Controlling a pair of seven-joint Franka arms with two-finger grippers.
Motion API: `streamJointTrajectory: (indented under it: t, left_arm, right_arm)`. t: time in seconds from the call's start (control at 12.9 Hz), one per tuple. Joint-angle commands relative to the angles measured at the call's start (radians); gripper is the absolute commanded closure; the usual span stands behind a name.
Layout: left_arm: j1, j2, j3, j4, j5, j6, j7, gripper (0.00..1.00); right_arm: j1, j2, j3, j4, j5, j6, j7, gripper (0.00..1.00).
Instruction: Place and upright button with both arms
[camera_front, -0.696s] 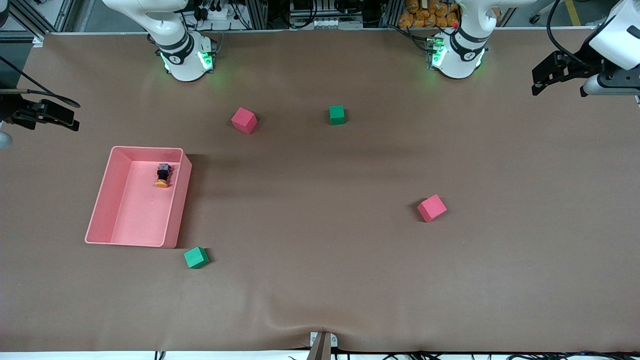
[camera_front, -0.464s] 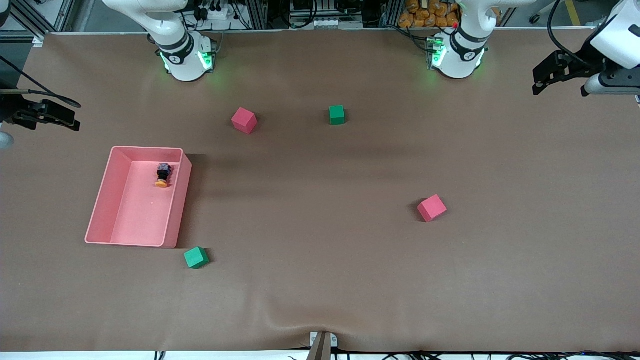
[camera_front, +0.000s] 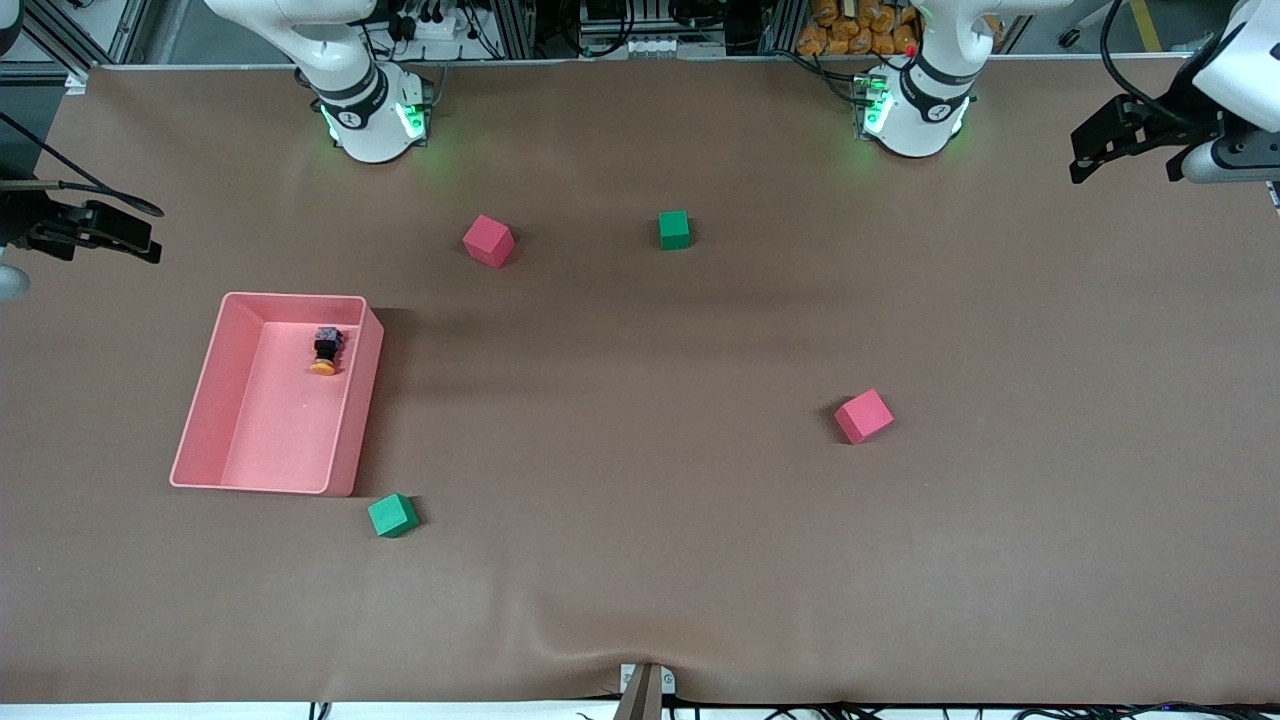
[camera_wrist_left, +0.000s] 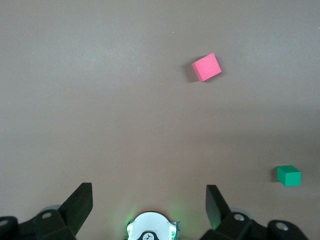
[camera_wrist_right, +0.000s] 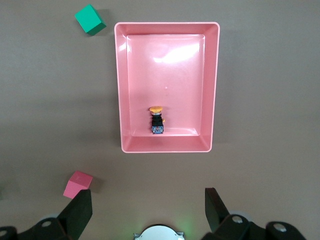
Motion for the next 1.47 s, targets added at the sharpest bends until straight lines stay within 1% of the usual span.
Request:
streamJointTrajectory:
  t: [0.0, 0.46, 0.7, 1.08, 1.39]
  left_arm:
    - [0.01, 0.006, -0.007, 0.023, 0.013, -0.024, 0.012, 0.0]
    - [0.009, 0.008, -0.01, 0.024, 0.006, -0.016, 0.0, 0.0]
    - [0.007, 0.02, -0.011, 0.023, 0.004, 0.017, -0.008, 0.0]
    - [0.007, 0.016, -0.016, 0.035, 0.004, 0.02, -0.005, 0.0]
    - [-0.003, 0.025, -0.019, 0.033, 0.003, 0.022, -0.011, 0.0]
  right_arm:
    - [0.002, -0.004, 0.001, -0.007, 0.003, 0.0, 0.015, 0.0]
    - [0.0, -0.002, 0.001, -0.014, 0.003, 0.001, 0.012, 0.0]
    - [-0.001, -0.004, 0.0, -0.045, 0.001, 0.016, 0.011, 0.0]
    - [0.005, -0.004, 0.001, -0.163, 0.001, 0.16, 0.009, 0.0]
    - [0.012, -0.002, 0.001, -0.168, 0.001, 0.161, 0.008, 0.0]
